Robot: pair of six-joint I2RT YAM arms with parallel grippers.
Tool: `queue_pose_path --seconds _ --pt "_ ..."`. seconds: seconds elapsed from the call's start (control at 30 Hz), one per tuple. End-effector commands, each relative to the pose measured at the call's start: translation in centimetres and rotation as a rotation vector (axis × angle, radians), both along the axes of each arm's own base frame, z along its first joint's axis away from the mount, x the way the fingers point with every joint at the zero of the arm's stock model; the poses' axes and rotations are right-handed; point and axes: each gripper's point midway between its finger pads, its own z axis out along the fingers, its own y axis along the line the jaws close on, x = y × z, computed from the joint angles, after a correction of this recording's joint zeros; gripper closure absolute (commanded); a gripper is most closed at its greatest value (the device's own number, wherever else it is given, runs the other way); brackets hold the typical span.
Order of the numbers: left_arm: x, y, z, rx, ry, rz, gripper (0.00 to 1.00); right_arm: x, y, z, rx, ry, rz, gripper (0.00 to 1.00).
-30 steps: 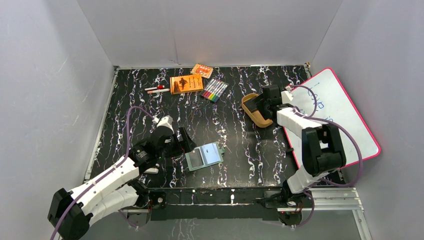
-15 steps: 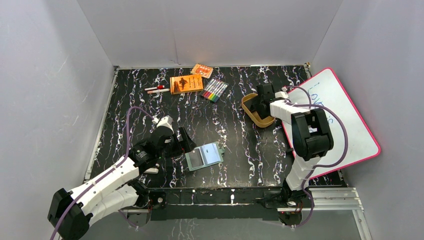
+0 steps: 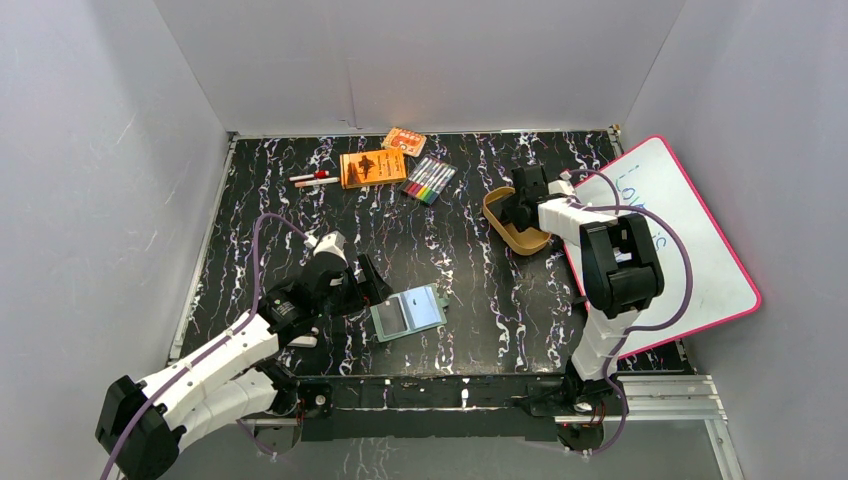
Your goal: Put the credit cards into the card holder
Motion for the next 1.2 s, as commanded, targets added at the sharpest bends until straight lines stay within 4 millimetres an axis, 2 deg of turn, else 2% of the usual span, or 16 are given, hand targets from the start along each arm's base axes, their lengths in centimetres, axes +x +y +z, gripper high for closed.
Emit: queue_pose_path --seconds 0.0,0.27,0.67,1.17 --pt "0.2 -0.1 0.5 -0.014 -0.009 0.009 0.13 -0.3 -0.5 0.6 -0.023 -0.011 -0.001 0.54" --pt "0.3 -0.1 0.3 -0.01 -0.003 0.011 0.13 -1.1 -1.1 1.2 -0.032 -0.024 -0.006 0.63" --pt "0.1 -0.1 0.0 -0.015 0.007 0.018 0.13 -0.7 -1.0 1.8 -0.03 -0.05 0.01 0.69" --pt "0.5 -0.5 0.2 -0.012 0.008 0.015 0.14 -0.5 -1.0 3.7 -0.037 -0.097 0.037 0.8"
